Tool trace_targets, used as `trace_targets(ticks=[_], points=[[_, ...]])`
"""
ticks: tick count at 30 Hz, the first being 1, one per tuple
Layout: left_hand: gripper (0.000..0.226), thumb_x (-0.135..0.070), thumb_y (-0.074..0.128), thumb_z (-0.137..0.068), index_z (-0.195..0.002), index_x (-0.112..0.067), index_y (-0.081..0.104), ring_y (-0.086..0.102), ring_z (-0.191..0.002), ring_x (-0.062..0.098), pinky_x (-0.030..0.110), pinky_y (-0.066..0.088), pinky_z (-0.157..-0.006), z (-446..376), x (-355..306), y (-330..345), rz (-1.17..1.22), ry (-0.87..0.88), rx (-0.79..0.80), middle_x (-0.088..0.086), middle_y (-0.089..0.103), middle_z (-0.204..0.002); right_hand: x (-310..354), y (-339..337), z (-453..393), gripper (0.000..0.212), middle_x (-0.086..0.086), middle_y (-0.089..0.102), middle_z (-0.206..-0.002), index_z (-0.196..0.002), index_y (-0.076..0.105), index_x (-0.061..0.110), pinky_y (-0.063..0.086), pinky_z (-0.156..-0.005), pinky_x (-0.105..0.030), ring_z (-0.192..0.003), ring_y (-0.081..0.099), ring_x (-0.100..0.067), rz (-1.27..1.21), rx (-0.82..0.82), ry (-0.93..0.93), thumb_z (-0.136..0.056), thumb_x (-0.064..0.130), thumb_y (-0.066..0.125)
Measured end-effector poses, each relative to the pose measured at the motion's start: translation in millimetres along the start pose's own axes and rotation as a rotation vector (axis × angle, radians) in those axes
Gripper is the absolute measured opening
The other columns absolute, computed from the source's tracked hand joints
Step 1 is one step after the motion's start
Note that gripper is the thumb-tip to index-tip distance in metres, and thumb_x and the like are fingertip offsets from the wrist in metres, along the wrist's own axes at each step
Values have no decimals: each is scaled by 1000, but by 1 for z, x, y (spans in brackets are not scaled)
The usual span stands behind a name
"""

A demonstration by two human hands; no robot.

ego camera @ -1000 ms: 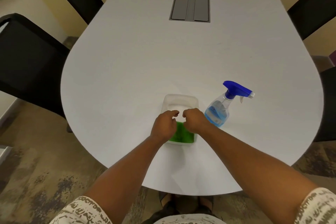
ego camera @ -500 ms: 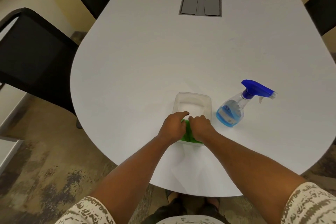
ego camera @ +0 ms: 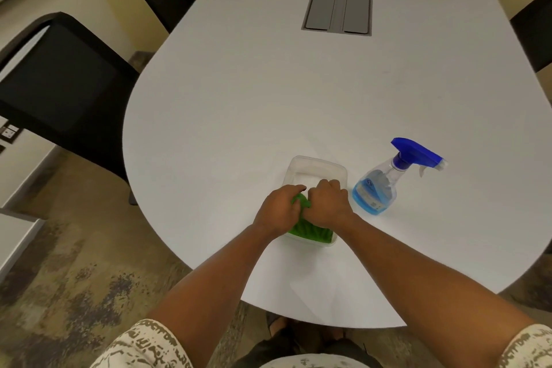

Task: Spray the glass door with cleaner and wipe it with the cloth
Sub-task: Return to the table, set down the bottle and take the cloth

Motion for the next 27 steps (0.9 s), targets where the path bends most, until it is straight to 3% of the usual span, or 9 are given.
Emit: trace_targets(ticks=[3,6,10,17,19,22,25,27], points=[[41,-10,52,-98,-138,-11,61,61,-124,24,29,43,-106,4,-8,-11,17,0,-119,7,65,-135,-6,-11,3,28,1,60,-89,-84,55,22,51,-84,-38,-96,61,-22,-239,48,-22,-89,50,53],[44,-18,46,-94,-135,-8,61,61,-119,26,35,48,-104,13,-22,-22,41,5,-251,9,65,-131,-10,-32,11,24,1,58,-77,-77,54,18,43,-64,-26,-75,56,-16,-427,53,-69,-89,38,60],[40,-22,45,-99,-135,-14,60,60,-118,19,42,55,-97,30,-37,-35,101,3,-425,1,61,-132,-11,-64,20,15,-2,60,-80,-80,59,15,44,-67,-33,-76,56,-19,-523,4,-141,-84,28,64],[35,-15,52,-101,-134,-16,62,65,-94,13,28,55,-84,68,-57,-39,246,-76,-574,1,67,-119,-6,-105,45,13,-8,67,-86,-87,66,12,46,-67,-33,-76,59,-19,-631,-66,-265,-83,24,64],[34,-17,53,-102,-135,-14,62,66,-95,14,27,55,-86,77,-60,-38,319,-131,-617,3,70,-119,1,-117,56,11,-8,67,-87,-87,65,14,47,-68,-34,-77,60,-20,-651,-99,-325,-84,24,64],[33,-27,53,-104,-134,-17,61,71,-98,19,36,60,-88,95,-65,-35,494,-226,-664,-1,70,-110,14,-129,78,8,-3,65,-83,-89,65,15,48,-69,-33,-78,60,-19,-653,-128,-444,-85,22,63],[39,-42,46,-106,-139,-24,54,69,-106,18,30,61,-77,116,-73,-33,741,-305,-638,0,68,-120,33,-131,105,9,0,67,-86,-93,65,18,51,-72,-36,-82,63,-20,-590,-132,-570,-85,19,62],[41,-50,39,-106,-137,-27,51,68,-109,16,32,60,-81,130,-77,-33,865,-300,-638,-1,67,-123,46,-126,122,10,1,68,-88,-95,65,19,53,-74,-35,-82,64,-18,-544,-120,-633,-86,18,61]])
Point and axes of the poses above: each hand's wrist, its own z-axis away from the middle knuckle, its own y-axis out of the palm, x = y × z, the point moved 7 cm from there along -z, towards the middle knuckle
